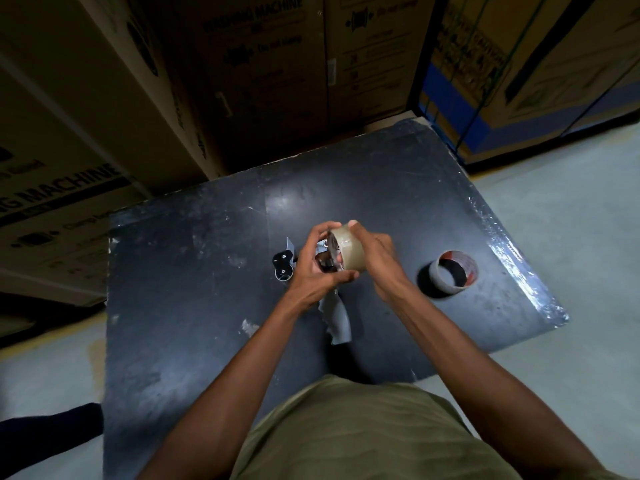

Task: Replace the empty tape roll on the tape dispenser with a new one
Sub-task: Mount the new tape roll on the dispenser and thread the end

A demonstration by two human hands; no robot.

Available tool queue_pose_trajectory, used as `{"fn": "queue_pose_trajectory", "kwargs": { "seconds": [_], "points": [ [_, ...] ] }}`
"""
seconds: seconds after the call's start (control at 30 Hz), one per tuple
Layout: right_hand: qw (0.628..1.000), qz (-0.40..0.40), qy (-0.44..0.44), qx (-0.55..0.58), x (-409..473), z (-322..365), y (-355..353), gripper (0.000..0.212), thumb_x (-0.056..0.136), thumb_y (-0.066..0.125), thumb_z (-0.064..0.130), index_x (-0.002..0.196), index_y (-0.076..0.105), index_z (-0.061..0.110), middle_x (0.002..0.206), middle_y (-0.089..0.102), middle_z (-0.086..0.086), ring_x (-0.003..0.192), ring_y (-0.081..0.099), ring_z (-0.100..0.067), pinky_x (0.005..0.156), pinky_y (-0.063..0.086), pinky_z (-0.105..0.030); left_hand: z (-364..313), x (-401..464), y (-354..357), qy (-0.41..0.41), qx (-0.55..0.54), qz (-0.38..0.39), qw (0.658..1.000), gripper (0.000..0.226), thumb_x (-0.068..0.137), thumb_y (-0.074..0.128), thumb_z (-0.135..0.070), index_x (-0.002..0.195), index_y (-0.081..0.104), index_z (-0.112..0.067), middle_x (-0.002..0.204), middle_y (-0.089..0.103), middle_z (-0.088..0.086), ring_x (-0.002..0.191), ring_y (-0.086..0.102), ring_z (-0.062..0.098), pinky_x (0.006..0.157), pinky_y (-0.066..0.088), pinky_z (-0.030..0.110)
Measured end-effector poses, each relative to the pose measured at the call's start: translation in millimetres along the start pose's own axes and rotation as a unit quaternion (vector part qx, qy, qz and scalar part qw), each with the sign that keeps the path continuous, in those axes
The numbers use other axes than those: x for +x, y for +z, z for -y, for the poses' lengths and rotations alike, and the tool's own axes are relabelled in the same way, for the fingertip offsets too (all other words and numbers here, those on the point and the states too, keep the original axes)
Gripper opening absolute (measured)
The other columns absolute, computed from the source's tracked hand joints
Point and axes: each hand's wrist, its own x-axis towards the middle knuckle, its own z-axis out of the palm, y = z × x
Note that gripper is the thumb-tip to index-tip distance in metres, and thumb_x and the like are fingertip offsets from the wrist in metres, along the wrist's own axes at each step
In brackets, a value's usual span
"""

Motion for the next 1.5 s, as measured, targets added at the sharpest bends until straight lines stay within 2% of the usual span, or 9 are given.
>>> {"fn": "queue_pose_trajectory", "kwargs": {
  "seconds": [0.13,0.23,0.4,0.57,0.77,0.9,1.2,1.4,1.5],
  "points": [
    [0.987,0.147,0.037,0.046,3,10,-8,0.069,0.108,0.032,0.053,0.101,0.076,0.001,0.091,0.078,-0.02,0.086,0.076,-0.03,0.083,0.059,-0.041,-1,4,-12,-0.026,-0.015,-0.017,0.999,0.091,0.055,0.09,0.001,0.132,0.052,-0.026,0.135,0.057,0.008,0.105,0.067,0.026,0.089,0.058,0.051],
    [0.983,0.178,0.008,0.054,5,14,-11,0.029,0.098,0.043,0.015,0.106,0.067,0.0,0.091,0.07,-0.016,0.083,0.064,-0.024,0.075,0.049,-0.035,3,6,-16,-0.035,-0.032,-0.039,0.998,0.091,0.053,0.091,-0.005,0.133,0.052,-0.027,0.134,0.06,0.008,0.11,0.065,0.022,0.093,0.056,0.047],
    [0.963,0.232,-0.095,-0.096,6,14,-25,0.039,0.093,0.05,-0.02,0.129,0.061,-0.011,0.118,0.071,-0.027,0.1,0.066,-0.025,0.094,0.052,-0.035,-3,13,-29,-0.029,0.027,-0.059,0.997,0.075,0.062,0.083,-0.012,0.131,0.059,-0.029,0.134,0.061,0.006,0.121,0.06,0.019,0.101,0.051,0.036],
    [0.946,0.241,-0.142,-0.162,15,13,-26,0.036,0.097,0.056,-0.014,0.129,0.064,0.0,0.121,0.07,-0.014,0.107,0.066,-0.022,0.091,0.054,-0.023,-15,20,-35,0.022,0.177,-0.09,0.98,0.034,0.08,0.079,-0.018,0.114,0.073,-0.021,0.121,0.066,0.002,0.107,0.062,-0.001,0.086,0.051,0.022],
    [0.924,0.232,-0.186,-0.243,21,16,-21,0.031,0.091,0.063,-0.002,0.116,0.076,0.009,0.111,0.079,-0.005,0.099,0.068,-0.006,0.094,0.056,-0.032,-22,25,-37,0.033,0.236,-0.147,0.96,0.016,0.079,0.08,-0.016,0.095,0.077,-0.011,0.094,0.072,0.003,0.08,0.066,0.009,0.078,0.054,0.023],
    [0.903,0.237,-0.198,-0.299,22,20,-21,0.036,0.089,0.068,0.001,0.119,0.074,0.02,0.096,0.076,0.03,0.095,0.065,0.015,0.094,0.053,-0.016,-27,25,-41,-0.005,0.201,-0.119,0.972,0.013,0.082,0.077,-0.008,0.093,0.072,-0.001,0.082,0.07,0.005,0.071,0.062,0.008,0.073,0.054,0.022],
    [0.821,0.293,-0.234,-0.43,33,49,-25,0.038,0.097,0.068,0.008,0.134,0.07,0.015,0.127,0.075,-0.005,0.113,0.066,-0.012,0.09,0.047,-0.021,-20,29,-65,-0.076,0.115,-0.037,0.99,0.01,0.09,0.064,0.001,0.099,0.068,0.003,0.082,0.063,0.014,0.059,0.06,0.001,0.062,0.055,0.016],
    [0.783,0.311,-0.218,-0.492,46,62,-27,0.04,0.098,0.068,0.014,0.137,0.067,0.02,0.143,0.066,-0.003,0.135,0.058,-0.021,0.114,0.043,-0.037,-18,24,-75,-0.103,0.001,0.022,0.994,0.011,0.094,0.056,0.003,0.093,0.063,-0.005,0.084,0.06,0.007,0.071,0.061,0.008,0.073,0.057,0.022],
    [0.774,0.284,-0.239,-0.513,49,57,-21,0.039,0.096,0.069,0.016,0.134,0.07,0.025,0.137,0.07,0.0,0.128,0.061,-0.018,0.103,0.04,-0.018,-18,22,-74,-0.096,0.01,0.002,0.995,0.012,0.095,0.053,0.005,0.094,0.059,-0.005,0.083,0.059,0.006,0.072,0.06,0.009,0.074,0.054,0.027]
  ]
}}
